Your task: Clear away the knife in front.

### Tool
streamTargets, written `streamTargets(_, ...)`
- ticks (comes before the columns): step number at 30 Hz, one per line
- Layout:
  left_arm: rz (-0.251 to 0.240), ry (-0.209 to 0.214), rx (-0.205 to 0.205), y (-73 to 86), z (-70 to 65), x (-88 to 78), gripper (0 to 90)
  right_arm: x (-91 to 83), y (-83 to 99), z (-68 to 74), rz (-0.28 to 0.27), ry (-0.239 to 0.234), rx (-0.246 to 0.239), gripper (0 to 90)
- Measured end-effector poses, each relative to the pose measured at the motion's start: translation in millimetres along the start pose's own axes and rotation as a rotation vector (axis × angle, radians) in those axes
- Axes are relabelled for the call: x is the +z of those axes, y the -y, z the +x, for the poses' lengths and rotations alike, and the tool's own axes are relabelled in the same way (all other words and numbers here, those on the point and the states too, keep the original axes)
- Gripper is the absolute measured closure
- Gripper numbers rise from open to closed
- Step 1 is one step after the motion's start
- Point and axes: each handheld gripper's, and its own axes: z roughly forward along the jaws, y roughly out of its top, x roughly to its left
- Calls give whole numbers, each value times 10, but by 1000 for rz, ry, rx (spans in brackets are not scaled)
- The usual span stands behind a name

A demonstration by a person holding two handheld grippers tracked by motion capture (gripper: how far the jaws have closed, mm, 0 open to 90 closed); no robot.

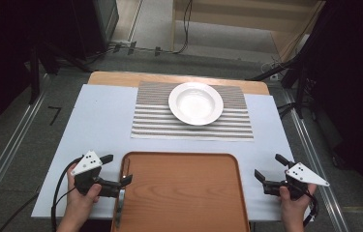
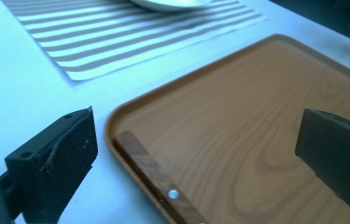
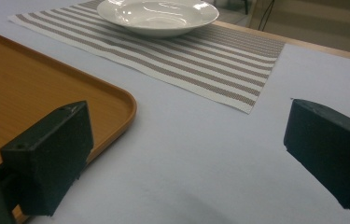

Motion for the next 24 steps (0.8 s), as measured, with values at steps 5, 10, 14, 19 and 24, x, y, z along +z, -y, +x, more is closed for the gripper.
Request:
streamTargets(5, -26, -40, -16, 20, 115, -112, 0, -1, 0, -1, 1, -1, 0, 3)
streamTargets(10, -48, -56, -24, 39, 198, -203, 0, -2, 0, -1, 0, -1, 0, 3)
streamTargets(14, -62, -71, -36, 64, 265, -262, 0, -1, 0, 0, 0, 0, 0, 3)
streamTargets(19, -70, -93, -46, 99, 345, -332, 0, -1, 0, 0, 1, 0, 0, 3)
streamTargets(24, -76, -111, -63, 146, 446, -391, 0, -1, 0, -1, 0, 0, 0, 3)
